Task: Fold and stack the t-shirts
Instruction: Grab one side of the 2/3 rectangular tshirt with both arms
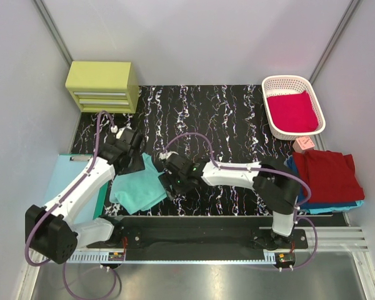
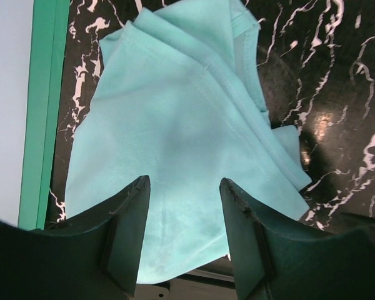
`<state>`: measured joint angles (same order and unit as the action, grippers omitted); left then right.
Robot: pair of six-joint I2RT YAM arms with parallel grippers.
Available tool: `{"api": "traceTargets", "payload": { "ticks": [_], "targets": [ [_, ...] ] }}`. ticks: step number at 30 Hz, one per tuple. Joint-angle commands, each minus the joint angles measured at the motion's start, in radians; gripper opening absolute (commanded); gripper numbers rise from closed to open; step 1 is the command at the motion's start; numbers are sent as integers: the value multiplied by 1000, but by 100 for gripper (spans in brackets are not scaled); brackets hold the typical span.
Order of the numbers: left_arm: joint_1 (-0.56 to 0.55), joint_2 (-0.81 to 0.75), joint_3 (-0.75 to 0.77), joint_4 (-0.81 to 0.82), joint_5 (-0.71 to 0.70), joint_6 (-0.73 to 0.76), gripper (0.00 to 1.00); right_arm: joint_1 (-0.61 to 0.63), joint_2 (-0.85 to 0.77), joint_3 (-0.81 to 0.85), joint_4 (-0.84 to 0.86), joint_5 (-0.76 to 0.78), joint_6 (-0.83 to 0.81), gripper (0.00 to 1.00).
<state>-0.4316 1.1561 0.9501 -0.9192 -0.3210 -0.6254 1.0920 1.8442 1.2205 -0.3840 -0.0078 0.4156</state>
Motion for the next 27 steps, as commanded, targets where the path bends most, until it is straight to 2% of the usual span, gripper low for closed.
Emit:
{"api": "traceTargets", "payload": {
  "ticks": [1, 9, 11, 15, 17, 25, 26, 27],
  "targets": [
    [-4, 7, -11, 31, 10, 7, 54, 14, 47, 63, 89, -38, 6, 80],
    [-4, 4, -4, 19, -1, 7, 54, 16, 73, 82, 125, -18, 3, 77],
    [-4, 8, -4, 19, -1, 4, 54, 14, 82, 86, 126, -12, 0, 74],
    [-4, 13, -2, 17, 2, 0, 54, 16, 102, 82, 123, -9, 3, 58],
    [-4, 16, -2, 19, 0, -2, 54, 14, 105, 71, 125, -11, 8, 54],
    [-4, 43, 10, 22, 0, -2, 54, 16, 118, 31, 123, -20, 18, 54],
    [-4, 48, 12, 23, 0, 0, 54, 14, 124, 25, 123, -21, 20, 53],
    [-4, 56, 15, 23, 2, 0, 54, 16, 125, 22, 123, -26, 23, 46]
  ]
}}
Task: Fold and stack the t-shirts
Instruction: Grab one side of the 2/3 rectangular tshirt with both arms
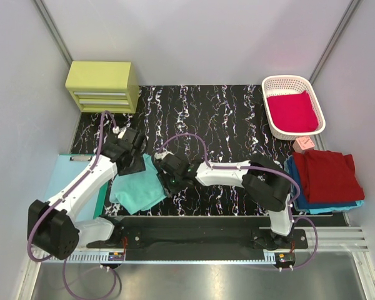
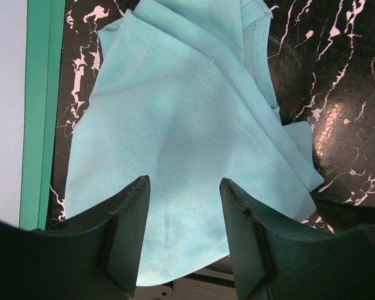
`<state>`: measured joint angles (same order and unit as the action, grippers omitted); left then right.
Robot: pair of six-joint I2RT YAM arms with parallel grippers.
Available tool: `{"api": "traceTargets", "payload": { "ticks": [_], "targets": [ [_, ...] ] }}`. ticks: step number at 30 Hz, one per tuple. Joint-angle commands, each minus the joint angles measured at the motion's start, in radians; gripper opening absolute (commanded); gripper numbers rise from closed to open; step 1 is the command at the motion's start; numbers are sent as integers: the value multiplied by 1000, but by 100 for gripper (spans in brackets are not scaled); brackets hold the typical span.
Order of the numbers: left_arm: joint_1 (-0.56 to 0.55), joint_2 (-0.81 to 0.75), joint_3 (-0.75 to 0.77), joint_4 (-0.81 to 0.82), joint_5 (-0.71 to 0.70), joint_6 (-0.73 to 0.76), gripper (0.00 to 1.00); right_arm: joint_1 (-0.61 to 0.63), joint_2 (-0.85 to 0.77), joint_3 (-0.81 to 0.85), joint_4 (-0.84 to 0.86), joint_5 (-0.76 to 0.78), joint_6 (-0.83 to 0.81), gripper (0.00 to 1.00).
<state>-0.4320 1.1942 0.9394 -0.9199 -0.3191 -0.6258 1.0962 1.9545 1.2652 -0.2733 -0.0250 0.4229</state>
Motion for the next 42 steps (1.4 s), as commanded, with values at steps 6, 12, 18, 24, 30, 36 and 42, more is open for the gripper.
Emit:
{"api": "traceTargets", "payload": {
  "ticks": [6, 12, 18, 24, 30, 36, 42],
  "targets": [
    [-4, 27, 30, 26, 0, 6, 53, 8, 11, -44, -3, 19, 42, 0],
    [-4, 28, 29, 32, 2, 9, 53, -10, -29, -66, -66, 164, 103, 0],
    [-4, 44, 30, 44, 21, 14, 53, -71, -94, -66, -193, 388, 185, 0],
    [-11, 70, 35, 53, 46, 31, 52, -116, -123, -70, -262, 482, 257, 0],
    [-39, 77, 61, 58, 86, 55, 51, -148, -109, -61, -303, 513, 303, 0],
    [-106, 107, 125, 70, 158, 83, 51, -234, -118, -70, -345, 551, 373, 0],
    [-174, 163, 202, 72, 215, 115, 51, -335, -149, -104, -382, 571, 459, 0]
  ]
}}
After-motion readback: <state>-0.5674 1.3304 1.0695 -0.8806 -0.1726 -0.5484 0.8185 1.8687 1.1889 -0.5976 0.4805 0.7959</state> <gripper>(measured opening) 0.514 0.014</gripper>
